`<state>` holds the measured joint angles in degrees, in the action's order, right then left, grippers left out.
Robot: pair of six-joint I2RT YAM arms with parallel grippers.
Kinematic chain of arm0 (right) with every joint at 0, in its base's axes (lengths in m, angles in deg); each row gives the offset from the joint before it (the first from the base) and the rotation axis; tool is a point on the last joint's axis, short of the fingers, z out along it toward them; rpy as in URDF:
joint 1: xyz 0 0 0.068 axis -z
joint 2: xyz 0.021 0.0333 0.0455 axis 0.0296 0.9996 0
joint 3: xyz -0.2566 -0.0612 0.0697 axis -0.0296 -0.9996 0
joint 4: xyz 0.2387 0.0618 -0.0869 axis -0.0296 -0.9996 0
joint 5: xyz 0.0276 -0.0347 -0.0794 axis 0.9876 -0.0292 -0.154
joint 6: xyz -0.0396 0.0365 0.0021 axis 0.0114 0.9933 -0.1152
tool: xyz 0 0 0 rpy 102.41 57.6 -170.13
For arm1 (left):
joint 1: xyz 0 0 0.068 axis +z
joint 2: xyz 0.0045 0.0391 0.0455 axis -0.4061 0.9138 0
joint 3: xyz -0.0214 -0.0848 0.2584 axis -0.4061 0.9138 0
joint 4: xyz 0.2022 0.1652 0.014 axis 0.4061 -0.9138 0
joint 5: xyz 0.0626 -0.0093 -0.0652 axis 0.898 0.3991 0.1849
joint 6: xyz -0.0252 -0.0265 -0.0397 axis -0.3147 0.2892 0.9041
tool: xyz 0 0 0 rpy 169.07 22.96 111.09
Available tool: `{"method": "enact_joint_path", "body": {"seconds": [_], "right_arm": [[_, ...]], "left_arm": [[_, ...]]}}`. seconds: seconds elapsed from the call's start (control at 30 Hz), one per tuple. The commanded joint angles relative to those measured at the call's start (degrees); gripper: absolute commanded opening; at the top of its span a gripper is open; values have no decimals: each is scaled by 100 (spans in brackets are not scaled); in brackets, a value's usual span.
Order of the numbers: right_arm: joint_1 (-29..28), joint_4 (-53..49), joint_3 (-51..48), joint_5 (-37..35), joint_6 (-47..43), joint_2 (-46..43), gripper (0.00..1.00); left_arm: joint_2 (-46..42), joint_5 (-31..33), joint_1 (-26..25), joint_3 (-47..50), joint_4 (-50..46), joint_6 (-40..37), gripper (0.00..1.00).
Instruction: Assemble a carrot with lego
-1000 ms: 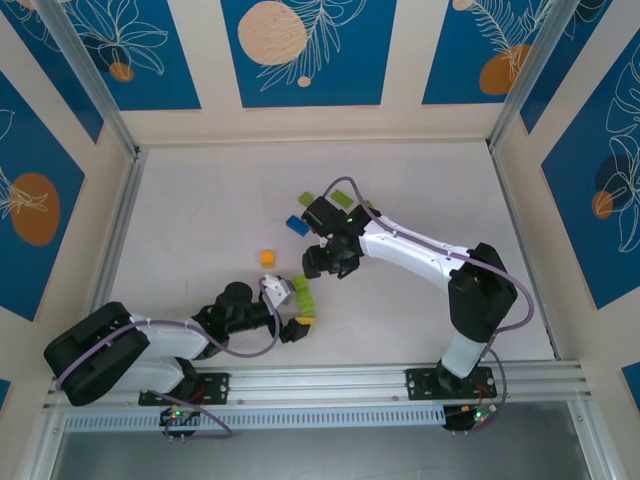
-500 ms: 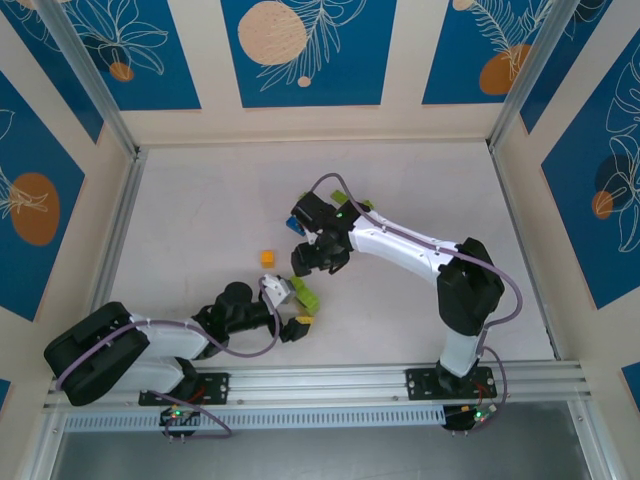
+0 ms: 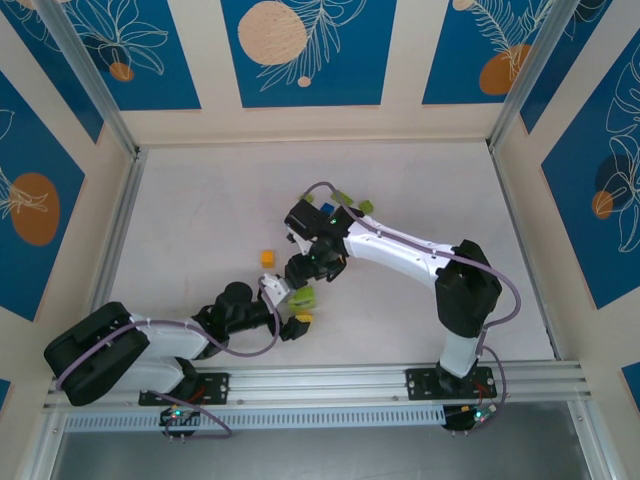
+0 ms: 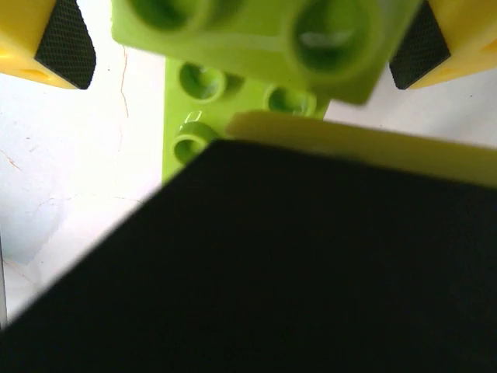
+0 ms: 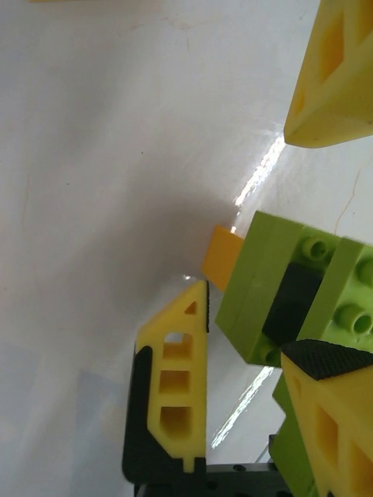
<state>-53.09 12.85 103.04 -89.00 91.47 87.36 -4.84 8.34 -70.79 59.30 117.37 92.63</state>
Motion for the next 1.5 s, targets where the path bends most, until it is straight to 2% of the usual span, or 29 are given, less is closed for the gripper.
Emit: {"method": "enact_joint_path", "body": {"seconds": [0.0,0.2,0.37,0.53,0.67,0.8,1.13,1.47], "right_arm": [[-20,-263,231,-346,-15,25,68],[340,-420,419,-1330,300,-319,70],[924,-589,811,-1344,99,-80,70],[1503,-315,1282,-1380,-824,662,69],[1871,265,1338,-1122,-1499,1152,68],[2181,750,1359,-526,-1949,1469,68],[2402,701,2008,-123,-2517,2366,68],[2450,531,2333,-38,-2664,2714,68]], "left_arm": [[-6,24,77,-131,5,-5,100],[12,-16,74,-141,9,-20,99],[55,-29,70,-153,16,-33,96],[141,-32,76,-188,65,-47,92],[228,-55,75,-216,133,-34,89],[275,6,72,-197,217,-14,87],[243,230,77,-163,262,1,86],[357,216,72,-249,262,-56,72]]}}
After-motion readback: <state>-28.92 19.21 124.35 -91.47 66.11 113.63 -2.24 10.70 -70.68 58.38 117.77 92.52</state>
